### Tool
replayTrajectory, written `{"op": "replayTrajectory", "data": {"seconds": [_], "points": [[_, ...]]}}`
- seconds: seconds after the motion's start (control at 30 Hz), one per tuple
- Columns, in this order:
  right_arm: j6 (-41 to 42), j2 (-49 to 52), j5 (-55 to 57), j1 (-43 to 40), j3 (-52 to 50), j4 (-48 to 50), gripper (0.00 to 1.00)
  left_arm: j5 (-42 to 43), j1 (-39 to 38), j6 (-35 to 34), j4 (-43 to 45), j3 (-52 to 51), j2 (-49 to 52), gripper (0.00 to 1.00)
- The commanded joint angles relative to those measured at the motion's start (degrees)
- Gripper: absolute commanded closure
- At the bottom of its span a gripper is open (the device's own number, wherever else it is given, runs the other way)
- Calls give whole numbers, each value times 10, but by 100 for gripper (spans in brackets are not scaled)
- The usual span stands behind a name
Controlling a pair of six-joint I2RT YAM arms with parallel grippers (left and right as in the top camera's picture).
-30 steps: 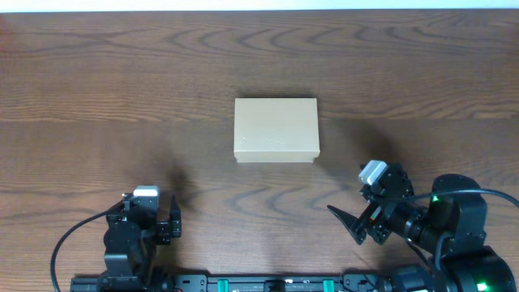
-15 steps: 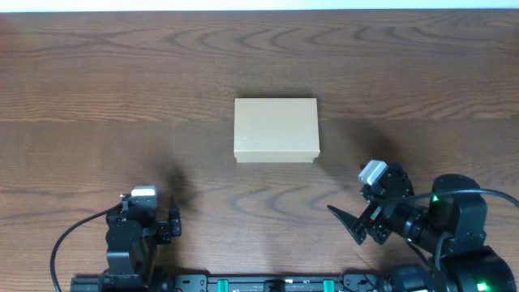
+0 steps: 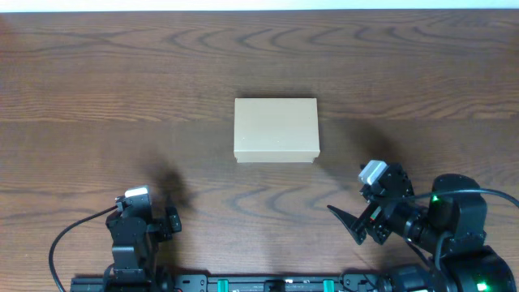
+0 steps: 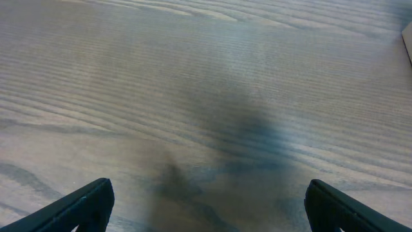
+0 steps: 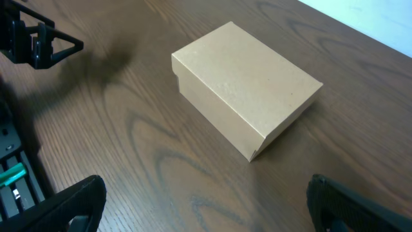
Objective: Pack container
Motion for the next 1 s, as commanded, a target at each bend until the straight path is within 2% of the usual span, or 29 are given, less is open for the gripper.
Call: {"op": "replayTrajectory", "data": {"seconds": [0.0, 0.57, 0.77, 0.97], "points": [[9, 0, -1, -5, -2, 0, 1, -1, 2, -7, -2, -7, -4, 5], [9, -17, 4, -4, -2, -10, 1, -1, 2, -6, -2, -7, -4, 4], [54, -60, 142, -10, -33, -14, 1, -1, 2, -7, -2, -7, -4, 5], [150, -147, 267, -13, -138, 18, 1, -1, 2, -6, -2, -7, -4, 5]]}}
